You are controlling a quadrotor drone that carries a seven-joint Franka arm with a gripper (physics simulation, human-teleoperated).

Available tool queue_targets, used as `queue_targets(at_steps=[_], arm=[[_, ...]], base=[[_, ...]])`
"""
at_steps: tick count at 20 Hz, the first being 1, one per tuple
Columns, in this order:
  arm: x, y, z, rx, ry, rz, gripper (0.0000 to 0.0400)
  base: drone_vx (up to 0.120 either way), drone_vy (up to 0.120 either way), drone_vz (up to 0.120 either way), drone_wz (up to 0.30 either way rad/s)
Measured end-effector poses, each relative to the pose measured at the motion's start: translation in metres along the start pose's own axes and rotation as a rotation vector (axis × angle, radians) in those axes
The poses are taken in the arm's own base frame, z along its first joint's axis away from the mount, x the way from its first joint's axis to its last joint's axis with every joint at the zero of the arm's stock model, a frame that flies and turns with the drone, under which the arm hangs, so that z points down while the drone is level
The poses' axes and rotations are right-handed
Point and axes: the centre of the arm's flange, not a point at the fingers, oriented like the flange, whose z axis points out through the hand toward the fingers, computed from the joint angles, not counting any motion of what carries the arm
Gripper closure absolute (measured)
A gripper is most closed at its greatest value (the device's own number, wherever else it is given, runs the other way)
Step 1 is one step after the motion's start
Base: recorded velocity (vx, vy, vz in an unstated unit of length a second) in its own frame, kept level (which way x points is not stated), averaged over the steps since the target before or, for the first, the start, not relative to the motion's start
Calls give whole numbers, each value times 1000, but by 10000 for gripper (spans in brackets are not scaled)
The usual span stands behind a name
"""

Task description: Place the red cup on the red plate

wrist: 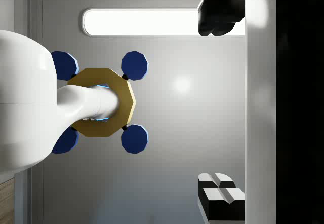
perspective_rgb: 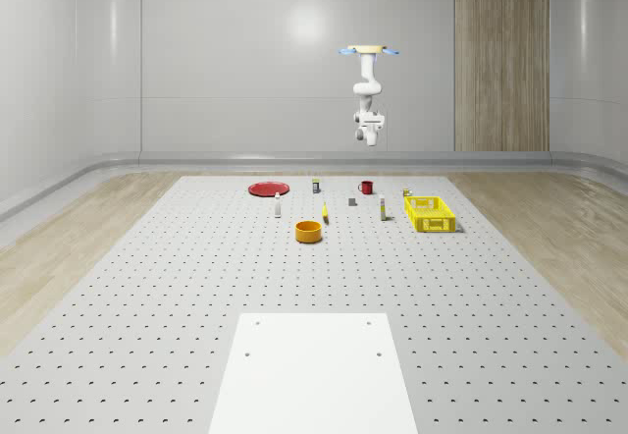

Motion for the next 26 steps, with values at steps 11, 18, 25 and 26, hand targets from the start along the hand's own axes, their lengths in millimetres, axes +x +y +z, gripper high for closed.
queue_targets(at_steps=[11, 18, 25, 26], arm=[[-1, 1, -71, 6, 6, 0, 0], [0, 0, -88, 10, 10, 0, 0], [0, 0, -93, 14, 14, 0, 0], [0, 0, -93, 14, 15, 0, 0]], base=[[7, -55, 0, 0], [120, -86, 0, 0], [120, 0, 0, 0], [120, 0, 0, 0]])
